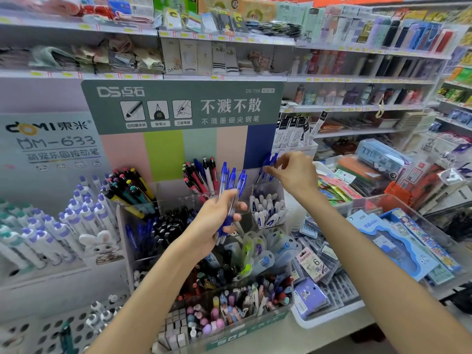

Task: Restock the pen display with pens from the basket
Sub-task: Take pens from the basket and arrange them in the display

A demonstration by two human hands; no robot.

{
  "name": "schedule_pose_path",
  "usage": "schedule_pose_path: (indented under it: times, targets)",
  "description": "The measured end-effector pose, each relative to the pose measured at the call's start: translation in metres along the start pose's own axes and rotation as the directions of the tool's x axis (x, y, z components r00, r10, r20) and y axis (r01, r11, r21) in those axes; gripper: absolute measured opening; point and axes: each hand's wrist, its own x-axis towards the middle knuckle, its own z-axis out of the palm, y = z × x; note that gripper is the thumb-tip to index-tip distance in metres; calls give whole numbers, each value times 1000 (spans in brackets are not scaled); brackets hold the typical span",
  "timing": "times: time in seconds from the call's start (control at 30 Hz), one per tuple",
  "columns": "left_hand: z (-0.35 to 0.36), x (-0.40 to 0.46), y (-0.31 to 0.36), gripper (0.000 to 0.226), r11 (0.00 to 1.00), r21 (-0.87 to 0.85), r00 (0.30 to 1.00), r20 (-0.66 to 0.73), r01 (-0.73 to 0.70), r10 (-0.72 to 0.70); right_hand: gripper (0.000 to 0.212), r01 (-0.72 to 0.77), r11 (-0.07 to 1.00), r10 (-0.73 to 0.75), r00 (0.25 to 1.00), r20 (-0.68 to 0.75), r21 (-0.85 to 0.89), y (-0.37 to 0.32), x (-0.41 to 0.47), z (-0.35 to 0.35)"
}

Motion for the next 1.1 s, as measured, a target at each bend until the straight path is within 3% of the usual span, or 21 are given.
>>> schedule_pose_path:
  times: [0.13, 0.3, 0.33, 0.4, 0.47, 0.53, 0.6, 0.67, 0.73, 0.83, 0.87, 0.97, 1.1]
  targets:
    - [-1, -2, 1, 26, 997, -82, 1000, 2, 7, -7, 33, 8, 994, -2, 999, 53, -114, 1, -3, 1]
    - [2, -2, 1, 24, 998, -66, 1000, 20, 7, -6, 31, 27, 990, -12, 994, 106, -139, -4, -8, -5]
    - [3, -1, 2, 24, 998, -61, 1000, 21, 10, -8, 32, 34, 993, -26, 997, 76, -110, -5, -10, -6]
    - [4, 1, 2, 24, 999, -39, 1000, 13, 11, -11, 42, 27, 993, -29, 999, 23, 115, -11, -18, -9]
    - [4, 1, 1, 21, 1000, -18, 1000, 13, -1, 1, 48, -40, 919, -24, 987, 158, 392, -22, -31, -17]
    - [5, -1, 1, 17, 999, -14, 998, 52, -30, 31, 32, -124, 874, -79, 918, 389, 470, -30, -46, -24]
    - [7, -2, 0, 15, 998, 3, 995, 83, -63, 62, 11, -122, 850, -135, 889, 437, 512, -32, -54, -27]
    - [7, -2, -1, 17, 996, 5, 994, 74, -85, 84, 7, -106, 791, -131, 933, 336, 603, -30, -53, -29]
    - [2, 0, -2, 19, 995, 0, 994, 53, -96, 96, 7, -67, 708, -39, 990, 133, 703, -26, -45, -33]
    - [-9, 0, -2, 20, 997, -30, 996, 36, -77, 78, 7, 83, 718, 106, 968, -226, 691, -18, -27, -36]
    - [-13, -1, -2, 20, 997, -48, 997, 35, -65, 67, 8, 104, 757, 94, 959, -266, 645, -17, -22, -33]
    - [-19, -6, 0, 20, 996, -85, 998, 53, -33, 38, 16, 75, 854, 42, 976, -212, 515, -18, -10, -14]
    - [-20, -12, 2, 20, 997, -67, 997, 69, -25, 30, 21, 84, 916, -3, 979, -203, 392, -30, 2, -11]
